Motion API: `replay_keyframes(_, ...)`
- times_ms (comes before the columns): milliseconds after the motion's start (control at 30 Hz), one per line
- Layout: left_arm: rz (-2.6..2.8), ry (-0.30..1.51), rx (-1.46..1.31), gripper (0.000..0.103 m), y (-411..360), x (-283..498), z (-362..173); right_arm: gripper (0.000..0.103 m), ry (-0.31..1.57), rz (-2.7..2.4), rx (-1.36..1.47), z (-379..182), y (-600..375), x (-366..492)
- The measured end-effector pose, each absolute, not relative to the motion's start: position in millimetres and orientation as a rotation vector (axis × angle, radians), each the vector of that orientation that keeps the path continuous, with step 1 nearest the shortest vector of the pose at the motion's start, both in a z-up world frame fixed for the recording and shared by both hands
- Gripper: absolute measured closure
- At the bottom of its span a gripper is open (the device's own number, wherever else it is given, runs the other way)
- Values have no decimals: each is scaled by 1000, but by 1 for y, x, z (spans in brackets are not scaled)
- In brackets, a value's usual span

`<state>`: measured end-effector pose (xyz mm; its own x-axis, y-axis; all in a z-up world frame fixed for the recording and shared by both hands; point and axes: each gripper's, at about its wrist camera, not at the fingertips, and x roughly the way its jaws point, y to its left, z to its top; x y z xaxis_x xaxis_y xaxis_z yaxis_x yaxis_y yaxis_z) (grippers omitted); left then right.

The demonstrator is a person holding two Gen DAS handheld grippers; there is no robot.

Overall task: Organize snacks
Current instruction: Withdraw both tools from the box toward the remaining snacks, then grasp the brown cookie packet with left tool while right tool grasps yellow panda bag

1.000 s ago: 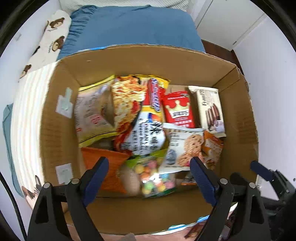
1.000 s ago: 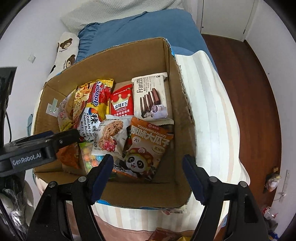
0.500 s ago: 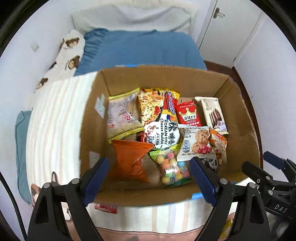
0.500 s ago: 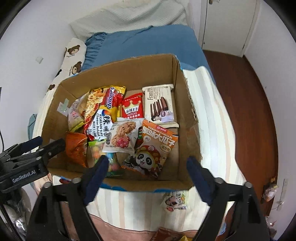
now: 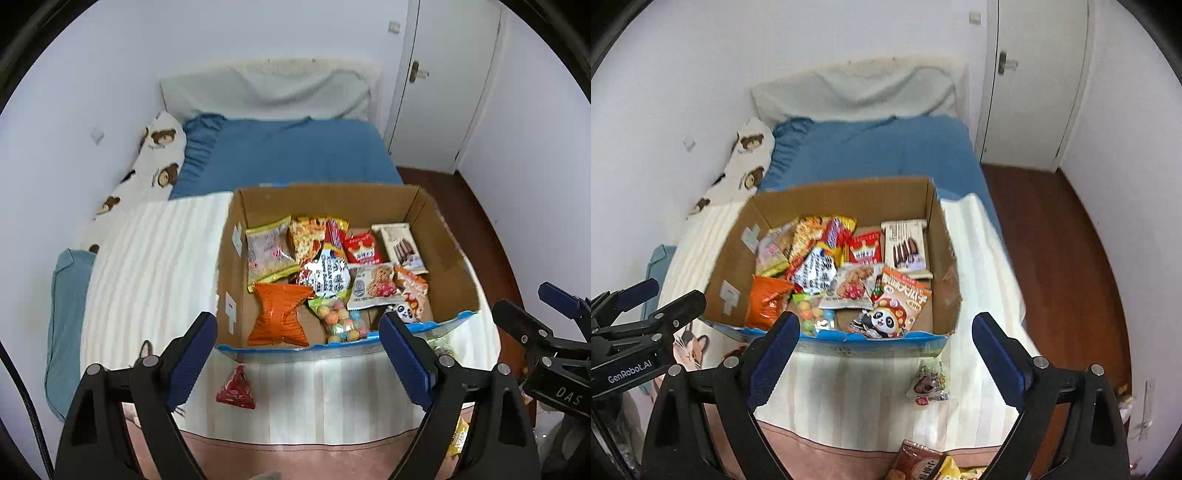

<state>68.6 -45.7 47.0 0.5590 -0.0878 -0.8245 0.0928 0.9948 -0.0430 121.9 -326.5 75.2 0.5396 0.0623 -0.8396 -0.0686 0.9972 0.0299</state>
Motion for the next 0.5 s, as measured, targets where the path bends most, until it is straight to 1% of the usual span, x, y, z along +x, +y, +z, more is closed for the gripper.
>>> replay_keyframes(133,-127,930,-17,14,-43,52,68,6,976,120,38,96,-322,102)
replay_keyframes(300,-157,915,-40,14,-39,29,78,5,993,141,126,102,-328,75)
replay_keyframes(400,-161,951,-33,12,-38,19,64,5,1051,123,231,84,-348,57)
replay_keyframes(433,-160,968,-31,10,-37,16,57,5,1084,107,282,73,-359,50)
replay_keyframes(500,-147,1023,-30,10,-35,13,35,5,1158,66,387,42,-382,37)
